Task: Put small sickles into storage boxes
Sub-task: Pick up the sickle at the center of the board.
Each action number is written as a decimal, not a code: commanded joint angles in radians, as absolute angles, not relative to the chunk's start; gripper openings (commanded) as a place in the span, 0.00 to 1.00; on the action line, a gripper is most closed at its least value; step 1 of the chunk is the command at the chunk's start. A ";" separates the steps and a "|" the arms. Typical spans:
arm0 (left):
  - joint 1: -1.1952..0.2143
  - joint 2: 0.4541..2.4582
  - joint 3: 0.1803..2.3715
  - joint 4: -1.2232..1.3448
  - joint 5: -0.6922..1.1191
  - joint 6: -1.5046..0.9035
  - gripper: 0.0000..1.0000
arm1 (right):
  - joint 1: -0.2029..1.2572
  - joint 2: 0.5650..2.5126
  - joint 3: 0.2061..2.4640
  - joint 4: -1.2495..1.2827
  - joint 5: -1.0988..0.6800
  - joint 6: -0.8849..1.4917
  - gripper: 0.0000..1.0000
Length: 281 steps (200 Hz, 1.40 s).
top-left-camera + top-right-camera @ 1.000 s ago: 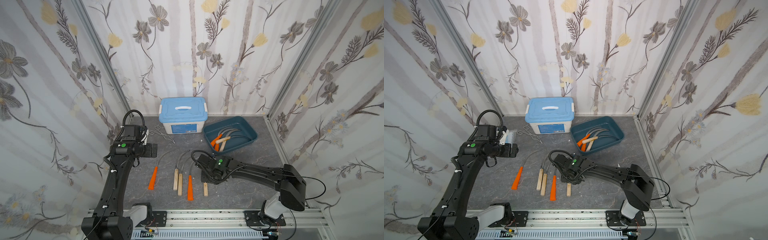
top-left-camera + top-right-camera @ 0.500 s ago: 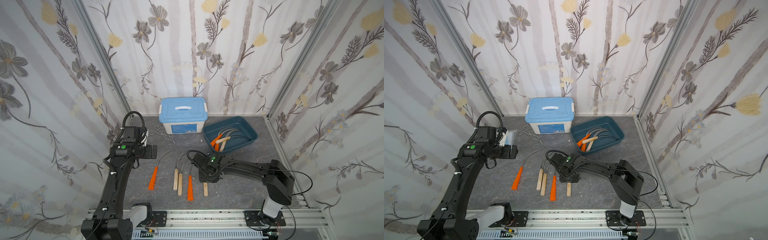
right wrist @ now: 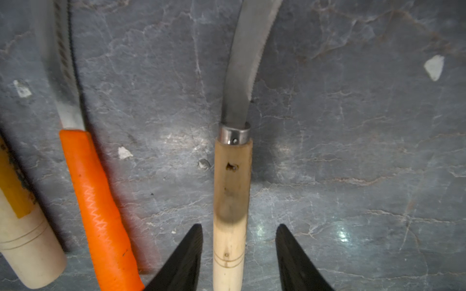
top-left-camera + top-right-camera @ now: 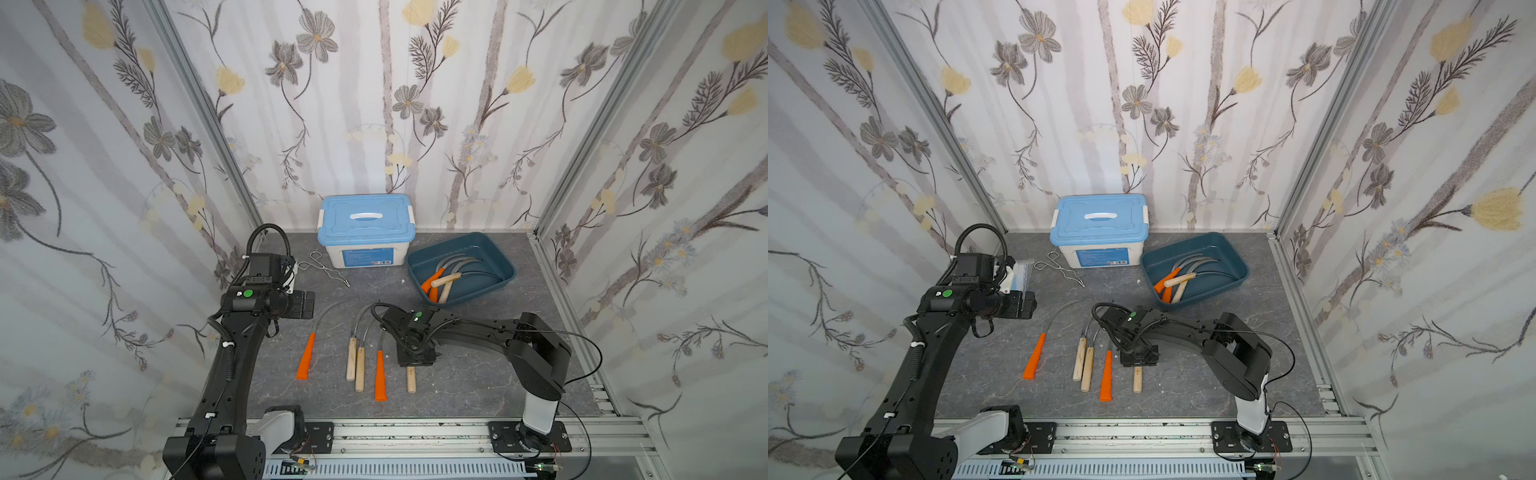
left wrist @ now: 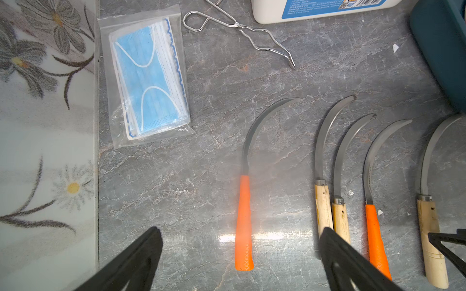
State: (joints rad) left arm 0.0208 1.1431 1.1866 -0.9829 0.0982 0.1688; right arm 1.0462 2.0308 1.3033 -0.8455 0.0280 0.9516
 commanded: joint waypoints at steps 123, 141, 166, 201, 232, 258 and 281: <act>0.021 1.142 1.183 -0.976 0.087 0.173 1.00 | 1.014 2.105 1.327 -0.783 0.029 0.893 0.49; 0.021 1.143 1.182 -0.977 0.090 0.173 1.00 | 1.013 2.106 1.328 -0.782 0.031 0.891 0.49; 0.022 1.143 1.180 -0.974 0.086 0.177 1.00 | 1.012 2.105 1.327 -0.781 0.034 0.889 0.48; 0.021 1.138 1.169 -0.971 0.089 0.175 1.00 | 1.012 2.112 1.326 -0.780 0.031 0.889 0.49; 0.021 1.133 1.160 -0.970 0.088 0.177 1.00 | 1.012 2.112 1.326 -0.780 0.031 0.890 0.47; 0.021 1.128 1.154 -0.966 0.091 0.178 1.00 | 1.012 2.115 1.327 -0.779 0.025 0.890 0.45; 0.021 1.129 1.153 -0.965 0.091 0.178 1.00 | 1.012 2.117 1.326 -0.779 0.025 0.890 0.44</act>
